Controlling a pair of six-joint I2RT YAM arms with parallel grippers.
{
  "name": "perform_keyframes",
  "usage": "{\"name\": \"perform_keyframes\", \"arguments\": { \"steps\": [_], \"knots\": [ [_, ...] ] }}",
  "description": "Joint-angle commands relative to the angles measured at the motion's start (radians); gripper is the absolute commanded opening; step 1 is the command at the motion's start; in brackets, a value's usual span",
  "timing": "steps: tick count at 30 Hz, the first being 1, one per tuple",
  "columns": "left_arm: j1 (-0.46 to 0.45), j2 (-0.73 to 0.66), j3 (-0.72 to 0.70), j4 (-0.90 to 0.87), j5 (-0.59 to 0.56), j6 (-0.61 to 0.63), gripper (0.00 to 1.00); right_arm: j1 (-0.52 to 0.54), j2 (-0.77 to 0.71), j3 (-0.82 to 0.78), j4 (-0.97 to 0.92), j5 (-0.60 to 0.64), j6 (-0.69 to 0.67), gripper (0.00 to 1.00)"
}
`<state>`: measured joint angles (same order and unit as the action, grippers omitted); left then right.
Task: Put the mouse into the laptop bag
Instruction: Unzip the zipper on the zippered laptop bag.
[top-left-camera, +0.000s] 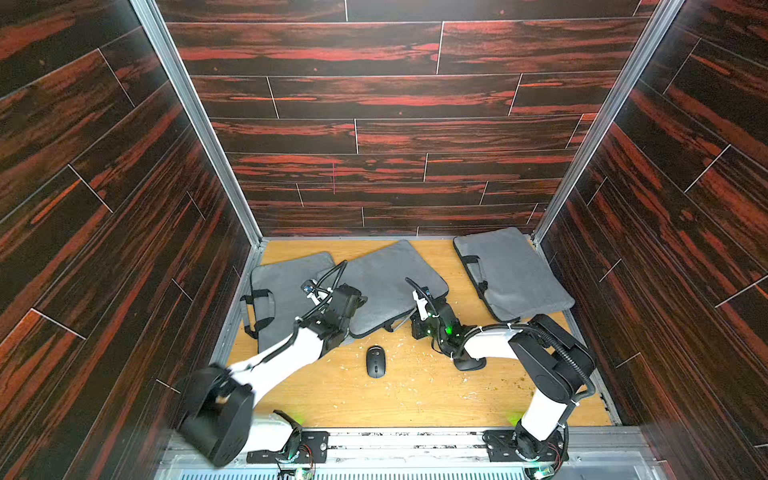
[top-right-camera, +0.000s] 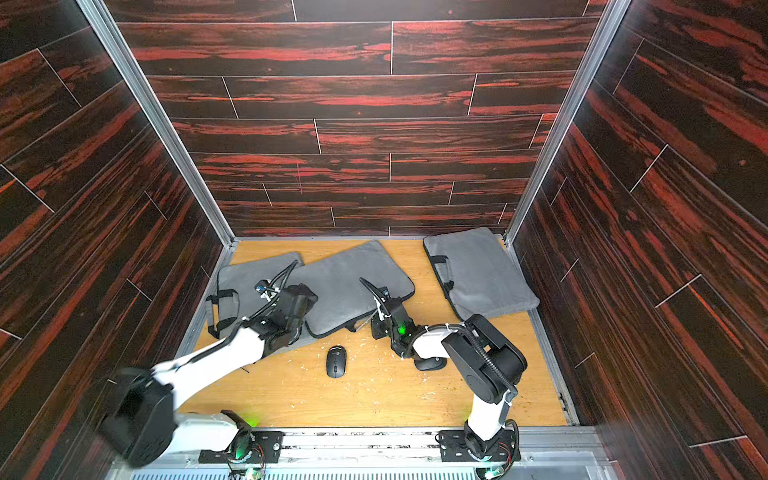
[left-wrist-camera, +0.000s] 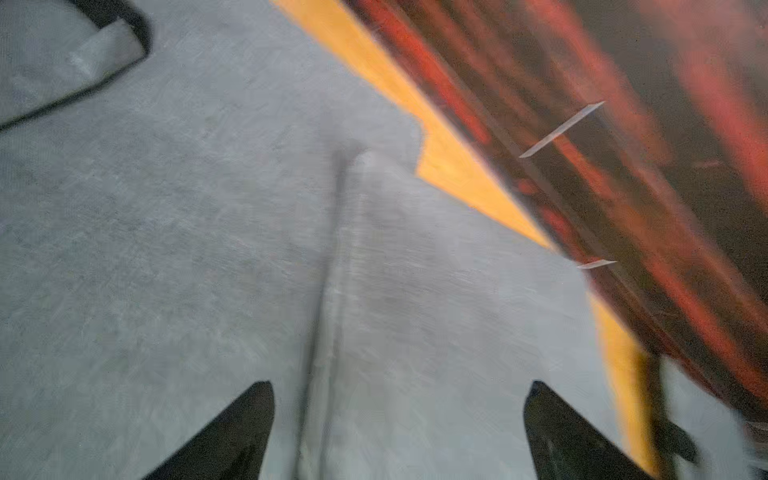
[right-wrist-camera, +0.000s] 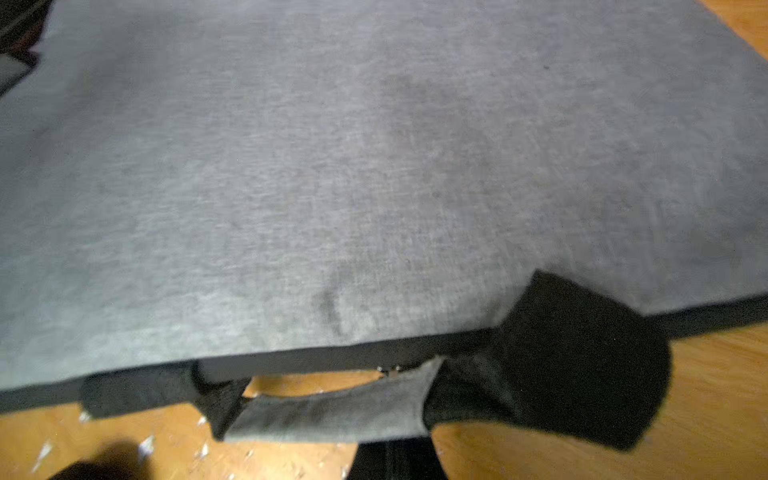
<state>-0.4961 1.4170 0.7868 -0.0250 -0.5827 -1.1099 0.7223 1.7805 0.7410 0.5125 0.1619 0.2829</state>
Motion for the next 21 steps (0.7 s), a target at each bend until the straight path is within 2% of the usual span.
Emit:
{"name": "perform_keyframes", "arguments": {
  "steps": [1,10,12,13,15,17,19,21],
  "knots": [
    [0.046,0.073,0.031,0.059,0.054,0.012,0.92,0.006,-0.016,-0.017,0.094,-0.063,-0.031,0.00],
    [0.071,0.228,0.111,-0.002,0.000,-0.038,0.90,0.006,-0.021,-0.045,0.132,-0.093,-0.038,0.00],
    [0.074,0.280,0.148,-0.020,0.017,-0.035,0.85,0.006,-0.015,-0.045,0.133,-0.104,-0.037,0.00],
    [0.073,0.302,0.162,-0.024,0.031,-0.037,0.78,0.008,-0.013,-0.048,0.138,-0.112,-0.037,0.00],
    [0.074,0.326,0.174,-0.013,0.069,-0.032,0.50,0.016,-0.015,-0.054,0.156,-0.132,-0.037,0.00],
    [0.073,0.330,0.173,0.002,0.075,-0.039,0.18,0.043,-0.015,-0.050,0.168,-0.151,-0.033,0.00],
    [0.073,0.329,0.168,-0.001,0.063,-0.051,0.04,0.082,-0.005,-0.035,0.181,-0.176,-0.032,0.00],
    [0.073,0.317,0.160,-0.003,0.047,-0.057,0.00,0.136,0.015,0.000,0.177,-0.188,-0.038,0.00]
  ]
}}
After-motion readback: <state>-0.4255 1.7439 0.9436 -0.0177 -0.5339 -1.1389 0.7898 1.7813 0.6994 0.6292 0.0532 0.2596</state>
